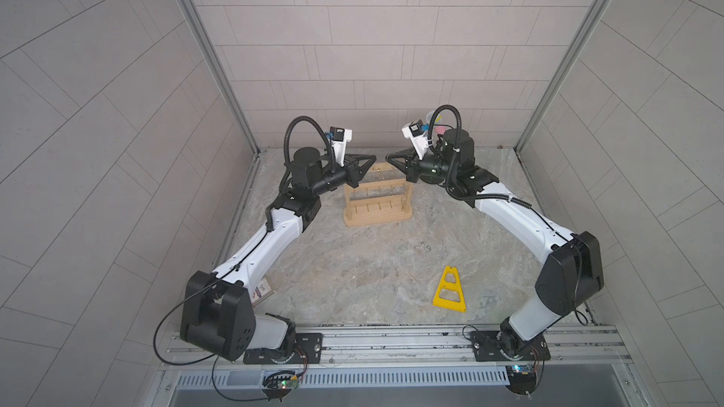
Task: Hang the necklace on the jewelry display stand
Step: Hang the necklace on the stand.
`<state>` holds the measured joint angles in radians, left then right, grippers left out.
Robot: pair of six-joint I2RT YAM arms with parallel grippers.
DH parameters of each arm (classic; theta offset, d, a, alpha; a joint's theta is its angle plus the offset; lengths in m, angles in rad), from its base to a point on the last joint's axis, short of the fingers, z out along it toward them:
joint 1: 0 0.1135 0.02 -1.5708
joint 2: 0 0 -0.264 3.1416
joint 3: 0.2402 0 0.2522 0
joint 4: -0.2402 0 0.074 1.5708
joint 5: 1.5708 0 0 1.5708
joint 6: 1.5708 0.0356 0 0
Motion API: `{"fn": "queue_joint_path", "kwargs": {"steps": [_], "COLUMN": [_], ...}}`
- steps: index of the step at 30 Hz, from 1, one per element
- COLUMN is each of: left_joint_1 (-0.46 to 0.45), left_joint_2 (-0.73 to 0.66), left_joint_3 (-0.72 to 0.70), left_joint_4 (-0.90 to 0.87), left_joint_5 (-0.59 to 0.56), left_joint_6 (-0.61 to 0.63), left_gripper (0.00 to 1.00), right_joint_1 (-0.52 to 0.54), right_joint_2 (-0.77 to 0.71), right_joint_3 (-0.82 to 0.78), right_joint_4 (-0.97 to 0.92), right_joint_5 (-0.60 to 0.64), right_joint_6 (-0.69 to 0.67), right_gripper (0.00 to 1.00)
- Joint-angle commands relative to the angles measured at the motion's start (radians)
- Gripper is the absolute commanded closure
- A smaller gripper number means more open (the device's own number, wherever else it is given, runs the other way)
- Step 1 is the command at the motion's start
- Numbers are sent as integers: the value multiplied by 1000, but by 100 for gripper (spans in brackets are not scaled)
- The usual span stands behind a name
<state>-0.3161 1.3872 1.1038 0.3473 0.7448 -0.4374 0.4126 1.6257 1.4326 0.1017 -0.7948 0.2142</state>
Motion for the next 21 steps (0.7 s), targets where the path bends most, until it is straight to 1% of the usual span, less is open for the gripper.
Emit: {"fn": "queue_joint_path", "kwargs": {"steps": [1, 12, 21], "left_joint_1": [6, 1, -11], "left_joint_2": [10, -7, -40], "left_joint_3": [33, -6, -59], "left_joint_4": [39, 24, -20], "left_joint_5": [28, 33, 4], "left_joint_6": [-1, -13, -10], "left_gripper": [95, 95, 95], "right_joint_1": [-9, -11, -6], "right_joint_2": [6, -13, -28], "right_joint_3": [20, -22, -60], "right_joint_4": [21, -13, -56], "right_joint_5": [-14, -41, -31], "right_joint_6": [-3, -9, -23], "right_gripper": [100, 100, 99]}}
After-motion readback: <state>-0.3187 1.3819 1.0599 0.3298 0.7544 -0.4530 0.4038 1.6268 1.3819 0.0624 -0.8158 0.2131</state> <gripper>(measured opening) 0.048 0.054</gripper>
